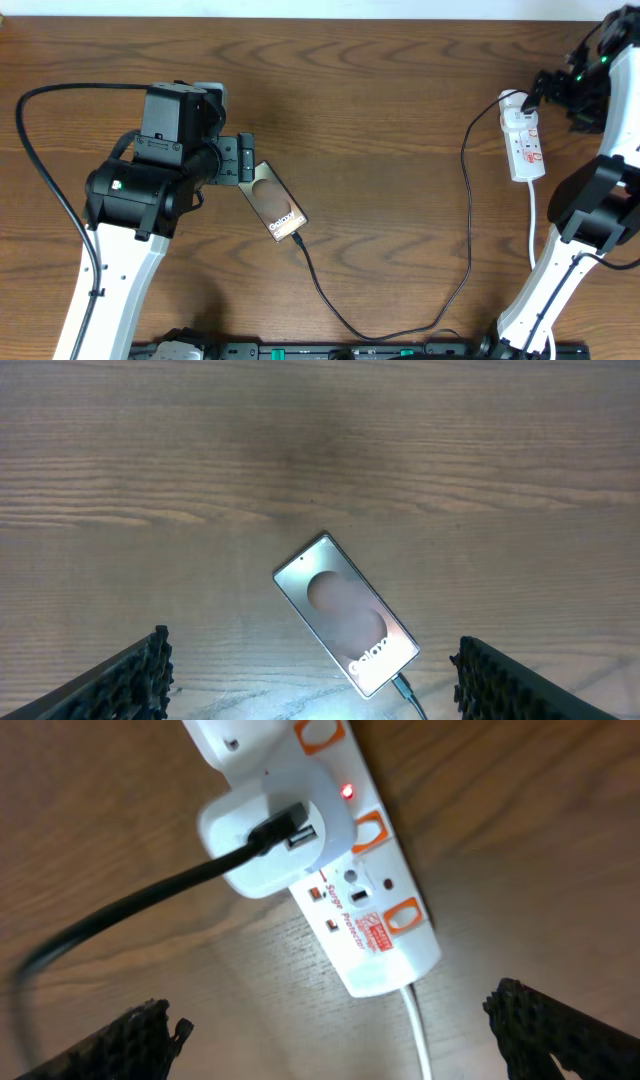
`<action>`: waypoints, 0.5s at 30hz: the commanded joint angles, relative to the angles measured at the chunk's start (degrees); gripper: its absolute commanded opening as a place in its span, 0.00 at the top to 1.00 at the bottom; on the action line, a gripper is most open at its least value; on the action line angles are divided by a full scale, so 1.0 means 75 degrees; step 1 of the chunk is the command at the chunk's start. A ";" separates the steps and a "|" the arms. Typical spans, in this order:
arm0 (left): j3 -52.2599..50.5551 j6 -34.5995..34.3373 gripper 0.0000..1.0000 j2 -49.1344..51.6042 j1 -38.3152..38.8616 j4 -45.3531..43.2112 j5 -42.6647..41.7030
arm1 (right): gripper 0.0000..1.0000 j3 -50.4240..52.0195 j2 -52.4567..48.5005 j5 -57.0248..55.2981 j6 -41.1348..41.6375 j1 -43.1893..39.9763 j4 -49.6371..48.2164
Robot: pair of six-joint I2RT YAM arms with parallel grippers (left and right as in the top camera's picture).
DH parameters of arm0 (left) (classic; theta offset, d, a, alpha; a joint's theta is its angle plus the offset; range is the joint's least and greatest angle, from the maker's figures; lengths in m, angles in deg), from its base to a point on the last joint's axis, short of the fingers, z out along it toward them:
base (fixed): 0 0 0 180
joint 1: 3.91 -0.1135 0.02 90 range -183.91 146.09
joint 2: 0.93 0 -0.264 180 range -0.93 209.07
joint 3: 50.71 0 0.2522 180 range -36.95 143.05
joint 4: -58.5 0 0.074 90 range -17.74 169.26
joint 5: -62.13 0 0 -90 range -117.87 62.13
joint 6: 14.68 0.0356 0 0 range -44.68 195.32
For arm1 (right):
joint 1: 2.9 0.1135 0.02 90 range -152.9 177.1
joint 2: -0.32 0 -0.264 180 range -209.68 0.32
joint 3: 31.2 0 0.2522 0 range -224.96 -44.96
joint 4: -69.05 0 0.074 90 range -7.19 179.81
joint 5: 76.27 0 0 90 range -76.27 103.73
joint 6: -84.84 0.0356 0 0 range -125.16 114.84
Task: Plug charger to phone and switch on socket
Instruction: 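Lift the right gripper up and away from the power strip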
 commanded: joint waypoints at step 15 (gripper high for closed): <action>0.0114 0.0125 0.13 -0.0026 0.0020 0.0017 0.0093 | 0.01 -0.1594 0.2442 0.0425 0.0892 0.0026 0.0807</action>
